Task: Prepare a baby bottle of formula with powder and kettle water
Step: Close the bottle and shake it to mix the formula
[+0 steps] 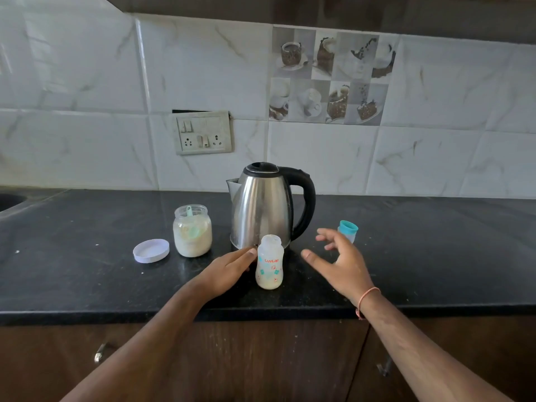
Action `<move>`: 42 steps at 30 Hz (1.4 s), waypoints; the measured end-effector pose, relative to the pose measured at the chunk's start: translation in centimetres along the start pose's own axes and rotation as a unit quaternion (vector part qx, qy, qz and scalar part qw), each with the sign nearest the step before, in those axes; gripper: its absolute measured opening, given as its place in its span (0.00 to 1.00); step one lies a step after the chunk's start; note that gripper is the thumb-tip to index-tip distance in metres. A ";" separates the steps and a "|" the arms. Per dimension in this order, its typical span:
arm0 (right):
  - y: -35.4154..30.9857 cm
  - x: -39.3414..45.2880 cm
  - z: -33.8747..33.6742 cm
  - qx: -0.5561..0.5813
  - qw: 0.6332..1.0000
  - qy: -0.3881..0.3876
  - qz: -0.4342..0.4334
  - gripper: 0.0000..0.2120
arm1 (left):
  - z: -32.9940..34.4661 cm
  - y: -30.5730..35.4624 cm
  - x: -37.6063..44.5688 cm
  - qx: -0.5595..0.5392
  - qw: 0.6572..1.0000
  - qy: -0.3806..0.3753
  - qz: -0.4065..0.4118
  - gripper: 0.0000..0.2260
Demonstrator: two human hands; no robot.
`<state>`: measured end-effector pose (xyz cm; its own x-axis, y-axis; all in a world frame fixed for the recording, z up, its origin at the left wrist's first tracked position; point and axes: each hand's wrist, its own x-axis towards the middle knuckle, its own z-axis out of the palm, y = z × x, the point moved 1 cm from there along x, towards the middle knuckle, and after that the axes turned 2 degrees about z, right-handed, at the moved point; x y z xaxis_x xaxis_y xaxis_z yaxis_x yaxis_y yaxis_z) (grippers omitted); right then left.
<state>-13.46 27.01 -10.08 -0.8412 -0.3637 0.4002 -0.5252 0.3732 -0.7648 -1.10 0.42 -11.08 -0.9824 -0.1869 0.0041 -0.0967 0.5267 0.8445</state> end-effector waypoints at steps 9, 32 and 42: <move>4.4 4.4 -3.6 0.021 0.983 0.157 0.095 0.31 | 0.0 0.6 -0.4 0.006 1.000 0.005 0.011 0.33; 5.3 7.5 -3.3 0.093 0.977 0.154 0.112 0.35 | 0.2 0.9 -0.4 0.014 1.000 0.025 0.008 0.19; 4.7 7.0 -2.7 0.100 0.987 0.096 0.082 0.34 | 0.2 0.9 -0.2 0.010 0.999 0.034 0.014 0.17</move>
<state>-22.20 28.47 -9.51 -0.9321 -0.1356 0.3360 -0.3595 0.2301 -0.9043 -0.99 1.11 -10.45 -0.9716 -0.2278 0.0647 -0.0734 0.5496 0.8322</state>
